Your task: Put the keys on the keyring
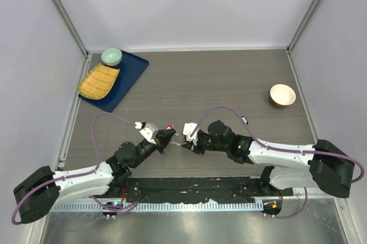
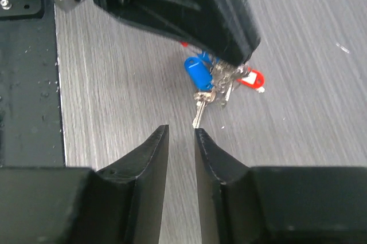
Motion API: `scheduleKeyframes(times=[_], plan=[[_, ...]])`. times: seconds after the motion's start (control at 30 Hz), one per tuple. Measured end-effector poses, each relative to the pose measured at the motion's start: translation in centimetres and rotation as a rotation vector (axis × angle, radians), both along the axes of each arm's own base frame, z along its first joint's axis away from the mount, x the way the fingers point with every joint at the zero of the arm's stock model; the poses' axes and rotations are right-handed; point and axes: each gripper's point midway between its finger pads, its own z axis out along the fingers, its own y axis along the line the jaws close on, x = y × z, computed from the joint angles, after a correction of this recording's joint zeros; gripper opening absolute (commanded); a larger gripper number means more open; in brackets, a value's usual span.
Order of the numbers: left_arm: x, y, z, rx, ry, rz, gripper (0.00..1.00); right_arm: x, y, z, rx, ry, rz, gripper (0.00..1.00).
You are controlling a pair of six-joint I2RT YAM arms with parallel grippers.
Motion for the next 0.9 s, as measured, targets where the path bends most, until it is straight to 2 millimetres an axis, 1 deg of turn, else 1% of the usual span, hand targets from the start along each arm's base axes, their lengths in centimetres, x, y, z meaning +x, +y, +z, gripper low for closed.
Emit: scheduleKeyframes(times=[0.1,0.2,0.3,0.43,0.53,0.73,0.9], plan=[[0.0,0.2,0.3,0.01,-0.029,0.003,0.0,-0.4,-0.7,-0.4,-0.024,0.049,-0.02,0.38],[0.0,0.4,0.8,0.017,-0.064,0.002,0.0,-0.1,-1.2,0.3,-0.014,0.074,-0.053,0.38],[-0.2,0.3,1.3,0.019,-0.095,-0.009,0.0,0.9,-1.5,1.3,0.029,0.109,-0.083,0.37],[-0.6,0.2,2.2,0.01,-0.134,-0.036,0.0,3.5,-2.4,2.7,0.125,0.181,-0.104,0.36],[-1.0,0.0,2.7,0.01,-0.16,-0.06,0.0,4.5,-2.5,2.9,0.166,0.209,-0.074,0.36],[-1.7,-0.4,3.0,0.007,-0.183,-0.105,0.0,3.3,-1.2,2.1,0.181,0.262,0.091,0.34],[-2.2,-0.7,3.1,0.014,-0.198,-0.143,0.0,2.7,-0.2,2.5,0.198,0.261,0.201,0.34]])
